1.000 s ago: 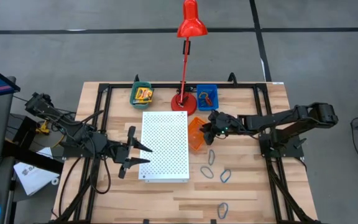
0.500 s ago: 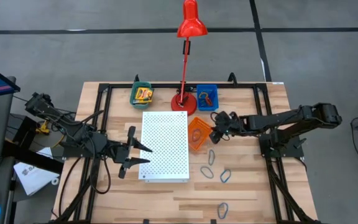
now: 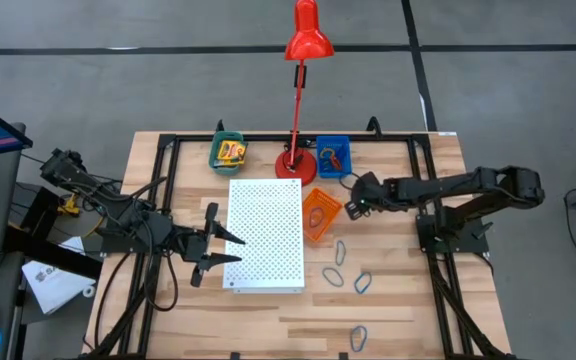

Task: Pick & Place Office Desk Supplies
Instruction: Put the blue rubber band into the orange bin

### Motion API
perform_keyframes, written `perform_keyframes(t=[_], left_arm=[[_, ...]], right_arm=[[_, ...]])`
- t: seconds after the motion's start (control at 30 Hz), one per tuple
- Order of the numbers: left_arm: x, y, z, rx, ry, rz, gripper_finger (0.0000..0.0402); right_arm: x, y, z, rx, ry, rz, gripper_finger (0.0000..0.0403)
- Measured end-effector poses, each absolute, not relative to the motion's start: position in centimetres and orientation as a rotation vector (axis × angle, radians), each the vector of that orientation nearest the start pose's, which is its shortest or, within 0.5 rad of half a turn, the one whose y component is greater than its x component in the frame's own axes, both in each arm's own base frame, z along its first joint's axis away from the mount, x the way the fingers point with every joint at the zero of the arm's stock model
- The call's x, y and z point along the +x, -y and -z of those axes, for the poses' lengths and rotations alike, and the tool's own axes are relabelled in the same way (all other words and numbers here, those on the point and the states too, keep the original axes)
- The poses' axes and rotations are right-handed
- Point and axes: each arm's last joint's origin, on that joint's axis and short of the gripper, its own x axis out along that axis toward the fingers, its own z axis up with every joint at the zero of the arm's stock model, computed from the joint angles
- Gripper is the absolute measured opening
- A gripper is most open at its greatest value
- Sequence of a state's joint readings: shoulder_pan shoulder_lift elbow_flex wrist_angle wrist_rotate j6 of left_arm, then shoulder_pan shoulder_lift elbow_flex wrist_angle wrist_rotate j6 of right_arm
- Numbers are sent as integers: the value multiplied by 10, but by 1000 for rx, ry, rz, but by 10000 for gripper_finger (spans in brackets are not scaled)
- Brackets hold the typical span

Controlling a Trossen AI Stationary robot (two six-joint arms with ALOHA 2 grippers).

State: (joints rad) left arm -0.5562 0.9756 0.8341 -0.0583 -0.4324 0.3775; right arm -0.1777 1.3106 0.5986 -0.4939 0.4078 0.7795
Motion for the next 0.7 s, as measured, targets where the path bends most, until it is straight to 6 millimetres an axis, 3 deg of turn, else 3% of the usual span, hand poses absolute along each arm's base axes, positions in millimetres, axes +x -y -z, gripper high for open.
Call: perform_keyframes(t=[0.27, 0.7], left_arm=[[189, 103, -327, 475, -160, 158, 163], [189, 103, -328, 474, -158, 157, 163]], right_arm=[[186, 66, -128, 623, -889, 968, 143], [169, 75, -110, 672, -875, 971, 117]])
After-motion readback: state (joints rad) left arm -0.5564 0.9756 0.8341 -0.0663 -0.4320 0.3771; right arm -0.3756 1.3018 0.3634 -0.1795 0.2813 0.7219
